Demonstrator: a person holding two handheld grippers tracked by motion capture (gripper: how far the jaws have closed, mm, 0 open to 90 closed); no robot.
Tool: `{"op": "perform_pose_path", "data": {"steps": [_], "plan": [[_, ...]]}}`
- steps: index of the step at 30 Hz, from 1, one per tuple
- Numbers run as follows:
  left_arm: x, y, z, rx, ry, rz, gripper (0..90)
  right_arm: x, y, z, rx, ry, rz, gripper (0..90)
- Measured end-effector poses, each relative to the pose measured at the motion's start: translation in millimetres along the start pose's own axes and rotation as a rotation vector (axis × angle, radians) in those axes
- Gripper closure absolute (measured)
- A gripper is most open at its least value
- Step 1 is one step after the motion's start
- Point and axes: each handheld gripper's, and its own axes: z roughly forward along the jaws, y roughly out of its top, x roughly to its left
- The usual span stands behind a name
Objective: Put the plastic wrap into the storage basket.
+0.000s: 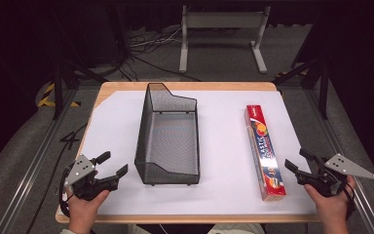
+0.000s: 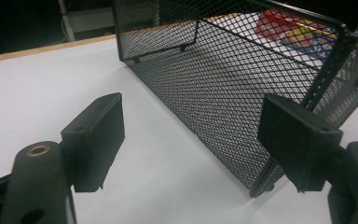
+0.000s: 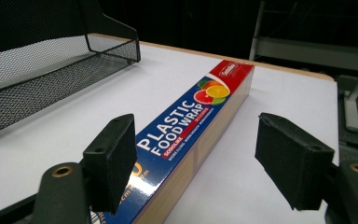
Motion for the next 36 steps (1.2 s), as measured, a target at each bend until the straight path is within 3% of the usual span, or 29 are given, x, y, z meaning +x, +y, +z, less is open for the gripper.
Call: {"op": "perform_pose_path", "data": {"steps": [3,7,10,13,14,15,17,19,23,26,32,36], "plan": [[0.1,-0.9,-1.4,0.003,0.008,0.021,23.4,0.2,0.9,-2.2,-0.018,-0.003,-0.019,28.0],[3.3,-1.7,-2.0,-0.009,-0.005,-0.010,23.5,0.3,0.8,-2.4,-0.020,-0.004,-0.033,26.3],[3.4,-1.3,-2.1,-0.013,-0.001,0.000,23.4,0.9,1.2,-2.1,-0.016,0.002,-0.037,27.2],[3.0,-1.3,-0.5,-0.011,-0.003,0.003,23.5,1.1,3.9,-1.7,-0.007,0.001,-0.054,33.1],[2.8,-1.1,-0.3,-0.009,-0.002,0.005,23.4,1.3,5.0,-1.6,0.004,-0.027,-0.061,34.8],[2.3,-1.0,-0.1,-0.007,-0.002,0.006,23.5,0.7,5.7,-2.0,0.004,-0.039,-0.058,36.1],[1.5,-1.2,0.0,-0.006,0.005,0.008,23.5,-2.9,8.2,-3.3,-0.012,-0.023,-0.021,36.8],[1.3,-1.2,-0.4,-0.006,0.010,0.010,23.5,-4.6,13.5,-3.2,-0.010,-0.014,-0.017,36.9],[-0.3,-2.8,2.3,0.001,0.012,-0.008,23.5,-3.3,28.9,8.2,0.073,0.007,0.002,30.0],[-3.7,-2.9,3.8,0.004,0.008,0.007,23.6,1.1,42.0,22.1,0.169,0.044,-0.010,26.4],[-4.8,-2.1,4.9,-0.003,0.008,0.014,23.6,8.4,63.6,35.2,0.215,0.059,-0.026,21.7],[-4.6,-2.4,5.0,0.001,0.008,0.015,23.6,9.2,73.6,43.5,0.260,0.030,-0.051,17.4]]}}
